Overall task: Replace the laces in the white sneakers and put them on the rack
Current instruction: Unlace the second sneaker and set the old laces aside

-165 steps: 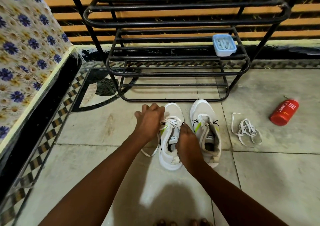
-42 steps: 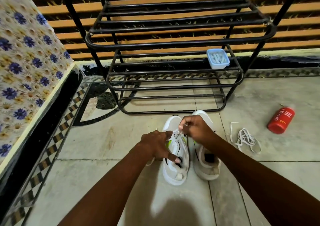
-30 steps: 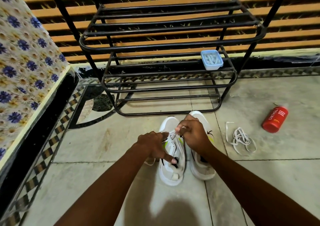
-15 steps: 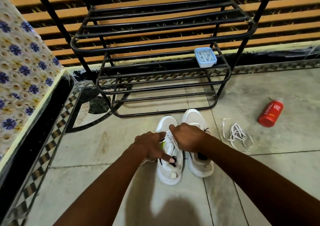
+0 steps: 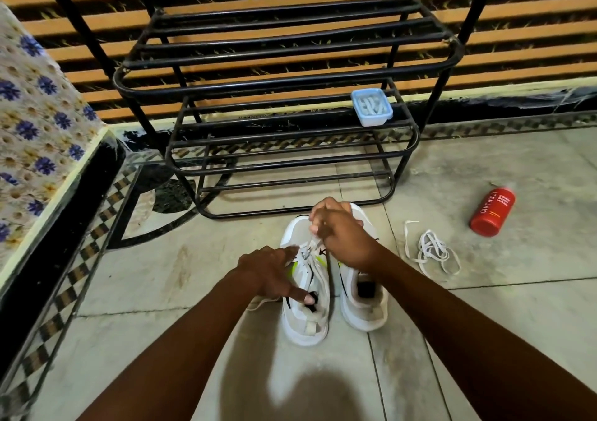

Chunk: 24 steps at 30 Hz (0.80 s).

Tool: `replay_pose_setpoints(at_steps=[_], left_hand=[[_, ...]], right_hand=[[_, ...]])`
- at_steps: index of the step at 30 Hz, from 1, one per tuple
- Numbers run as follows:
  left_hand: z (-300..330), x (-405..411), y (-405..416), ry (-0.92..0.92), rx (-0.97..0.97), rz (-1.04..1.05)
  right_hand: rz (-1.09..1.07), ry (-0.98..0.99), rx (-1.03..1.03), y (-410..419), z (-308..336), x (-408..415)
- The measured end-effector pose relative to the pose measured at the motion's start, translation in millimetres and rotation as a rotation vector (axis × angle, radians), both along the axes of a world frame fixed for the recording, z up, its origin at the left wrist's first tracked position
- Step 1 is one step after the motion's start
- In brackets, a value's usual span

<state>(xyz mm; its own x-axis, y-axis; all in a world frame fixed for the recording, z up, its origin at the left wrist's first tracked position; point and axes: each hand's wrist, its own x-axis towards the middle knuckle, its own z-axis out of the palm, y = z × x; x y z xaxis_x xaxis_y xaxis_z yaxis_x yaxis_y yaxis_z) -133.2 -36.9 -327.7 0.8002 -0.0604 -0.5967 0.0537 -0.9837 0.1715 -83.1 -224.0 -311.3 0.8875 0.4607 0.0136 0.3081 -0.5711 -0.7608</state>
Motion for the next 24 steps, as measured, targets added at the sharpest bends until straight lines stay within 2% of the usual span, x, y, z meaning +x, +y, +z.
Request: replay_pose_setpoints(at_steps=[2,3,4,6,10,14,17,20,22,24], left_hand=[[-1,2,0,-0.004,0.004,-0.006],[-2,2,0,-0.005,0.007,-0.008],[-2,3,0,-0.006,0.01,-0.011],[-2,3,0,-0.003,0.015,-0.021],[0,2,0,-0.001,0.012,-0.022],[-1,1,0,0.0,0.015,-0.016],[-1,2,-1,0.002,0.023,-0.018],[-1,1,0,0.007,0.016,-0.011],[-1,1,-1,0.003,0.015,-0.015],[0,1,0,0.004,0.018,-0.016]], right_hand=[[-0.095,0.234,0.46,-5,5,5],[-0.128,0.282,0.569,-9,5,7],[-0.139,0.283,0.586,-12,6,9],[-0.098,0.199,0.411,-17,2,12],[0.263,-0.089,-0.462,-15,-16,10],[0.365,-0.247,-0.865,-2,-21,-6],[0.365,-0.387,-1.001,5,-16,-10],[0.374,-0.42,-1.041,7,-7,-8],[0.373,-0.384,-0.961,5,-2,-5],[0.335,-0.308,-0.735,3,-1,0]])
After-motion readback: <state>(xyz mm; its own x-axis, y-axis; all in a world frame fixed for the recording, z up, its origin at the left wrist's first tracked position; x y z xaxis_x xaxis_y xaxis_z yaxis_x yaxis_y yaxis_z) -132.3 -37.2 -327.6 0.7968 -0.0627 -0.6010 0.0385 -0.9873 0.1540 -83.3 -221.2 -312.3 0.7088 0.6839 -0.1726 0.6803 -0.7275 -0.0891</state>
